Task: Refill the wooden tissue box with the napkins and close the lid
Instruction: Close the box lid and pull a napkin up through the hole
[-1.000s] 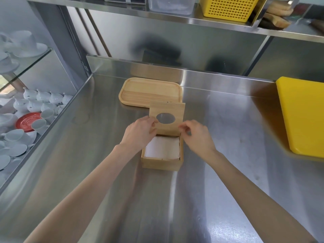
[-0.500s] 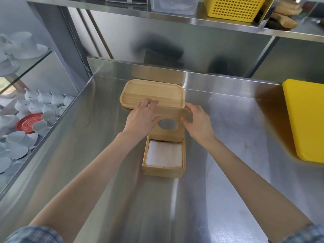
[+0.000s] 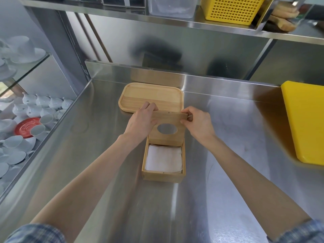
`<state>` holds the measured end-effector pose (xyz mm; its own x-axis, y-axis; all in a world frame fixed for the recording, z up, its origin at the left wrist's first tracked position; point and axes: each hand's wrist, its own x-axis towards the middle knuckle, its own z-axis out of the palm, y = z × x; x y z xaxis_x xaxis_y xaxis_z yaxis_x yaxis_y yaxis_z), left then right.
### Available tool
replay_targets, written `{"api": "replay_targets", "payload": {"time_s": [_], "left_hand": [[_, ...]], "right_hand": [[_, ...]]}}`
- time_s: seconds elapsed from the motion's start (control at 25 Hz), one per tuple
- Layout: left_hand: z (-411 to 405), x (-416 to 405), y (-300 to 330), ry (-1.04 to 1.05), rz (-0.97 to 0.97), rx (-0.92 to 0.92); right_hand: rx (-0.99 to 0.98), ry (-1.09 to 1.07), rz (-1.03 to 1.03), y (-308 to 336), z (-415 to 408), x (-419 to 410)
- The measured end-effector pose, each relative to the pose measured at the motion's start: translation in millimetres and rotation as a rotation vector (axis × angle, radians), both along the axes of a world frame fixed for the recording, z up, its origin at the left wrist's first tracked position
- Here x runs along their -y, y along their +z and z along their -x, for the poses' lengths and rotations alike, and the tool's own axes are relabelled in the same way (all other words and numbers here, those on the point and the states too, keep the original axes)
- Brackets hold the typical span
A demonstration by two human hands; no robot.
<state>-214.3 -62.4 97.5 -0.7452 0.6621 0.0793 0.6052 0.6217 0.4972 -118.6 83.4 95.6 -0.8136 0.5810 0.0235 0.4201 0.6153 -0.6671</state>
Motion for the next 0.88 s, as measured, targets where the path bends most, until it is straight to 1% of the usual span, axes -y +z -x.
{"api": "replay_targets", "payload": {"time_s": [0.2, 0.44, 0.6, 0.72, 0.88], "left_hand": [[-13, 9, 0, 0.008, -0.067, -0.042], [-35, 40, -4, 0.003, -0.214, -0.063], [-58, 64, -26, -0.018, -0.274, -0.128], [-71, 75, -46, -0.033, -0.298, -0.136], [-81, 87, -69, -0.051, -0.257, -0.183]], "right_hand": [[-0.050, 0.025, -0.031, 3, -14, 8], [-0.077, 0.093, -0.063, -2, -44, 24], [-0.069, 0.226, -0.207, -18, -73, 35], [-0.116, 0.299, -0.320, -34, -90, 39], [-0.139, 0.346, -0.352, -54, -104, 43]]}}
